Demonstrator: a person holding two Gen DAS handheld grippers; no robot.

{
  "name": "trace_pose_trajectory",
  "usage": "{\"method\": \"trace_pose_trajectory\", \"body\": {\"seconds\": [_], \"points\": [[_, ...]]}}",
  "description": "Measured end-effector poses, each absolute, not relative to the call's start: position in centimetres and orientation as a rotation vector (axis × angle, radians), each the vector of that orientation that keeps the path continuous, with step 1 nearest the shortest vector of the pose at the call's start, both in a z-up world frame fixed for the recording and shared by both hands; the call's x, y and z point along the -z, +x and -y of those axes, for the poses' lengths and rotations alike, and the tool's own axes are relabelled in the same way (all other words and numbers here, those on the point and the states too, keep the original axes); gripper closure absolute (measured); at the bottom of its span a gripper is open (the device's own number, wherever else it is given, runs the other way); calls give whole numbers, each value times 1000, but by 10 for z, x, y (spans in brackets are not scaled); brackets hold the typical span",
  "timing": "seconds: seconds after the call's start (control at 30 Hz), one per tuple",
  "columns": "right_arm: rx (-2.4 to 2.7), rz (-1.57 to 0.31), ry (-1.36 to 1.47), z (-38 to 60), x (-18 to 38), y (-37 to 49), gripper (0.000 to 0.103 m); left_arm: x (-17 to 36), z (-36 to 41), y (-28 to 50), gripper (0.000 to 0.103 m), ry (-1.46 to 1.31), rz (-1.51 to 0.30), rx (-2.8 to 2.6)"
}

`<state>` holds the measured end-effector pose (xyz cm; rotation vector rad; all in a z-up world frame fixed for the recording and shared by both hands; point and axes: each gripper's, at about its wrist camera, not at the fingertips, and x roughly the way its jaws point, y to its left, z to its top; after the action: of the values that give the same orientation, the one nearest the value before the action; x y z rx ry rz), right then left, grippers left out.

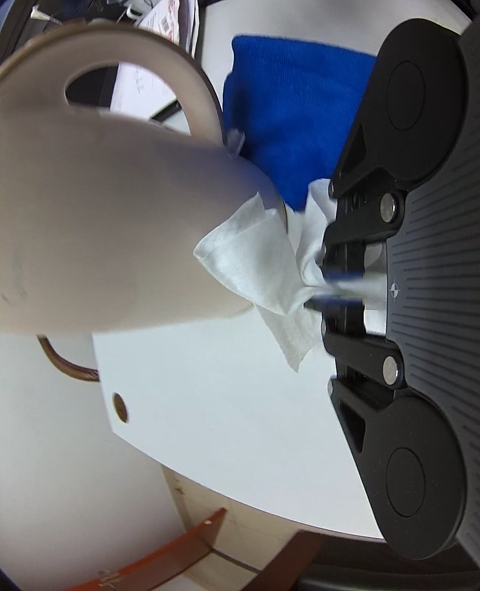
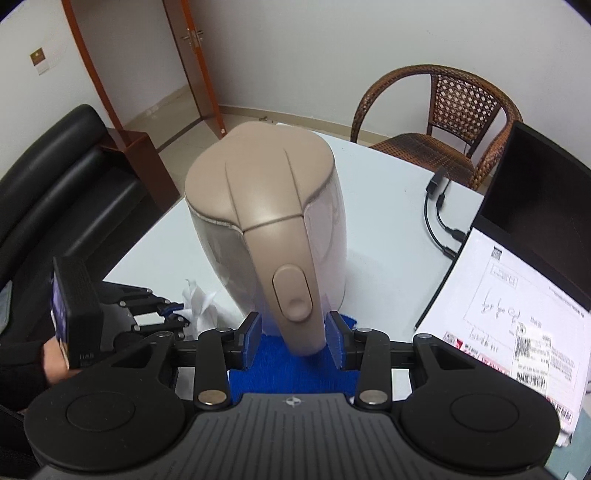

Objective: Clean container

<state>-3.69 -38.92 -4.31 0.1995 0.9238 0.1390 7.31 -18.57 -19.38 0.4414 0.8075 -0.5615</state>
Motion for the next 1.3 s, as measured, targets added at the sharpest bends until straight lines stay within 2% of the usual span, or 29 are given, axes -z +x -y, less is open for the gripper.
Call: {"method": "trace_pose_trajectory", "body": {"seconds": [0.03, 0.1, 0.2, 0.37, 0.6, 0.87, 1.3], "points": [[-135, -928, 203, 388, 45, -41, 62, 193, 184, 75, 53, 437, -814, 553], [-128, -935, 211, 386, 48, -46, 62, 191, 181, 77, 49, 432, -816, 550], [-124, -938, 218, 383, 49, -49, 62, 189, 180, 80, 38, 441, -827, 560], [-122, -939, 228, 378, 52, -55, 62, 191, 178, 72, 30, 482, -863, 576], [-132, -945, 239, 371, 53, -60, 62, 208, 165, 50, 30, 527, -944, 567], [-147, -952, 236, 364, 54, -61, 62, 204, 150, 28, 30, 495, -932, 547], [-179, -949, 202, 366, 54, -65, 58, 148, 155, 6, 26, 426, -846, 470]]}}
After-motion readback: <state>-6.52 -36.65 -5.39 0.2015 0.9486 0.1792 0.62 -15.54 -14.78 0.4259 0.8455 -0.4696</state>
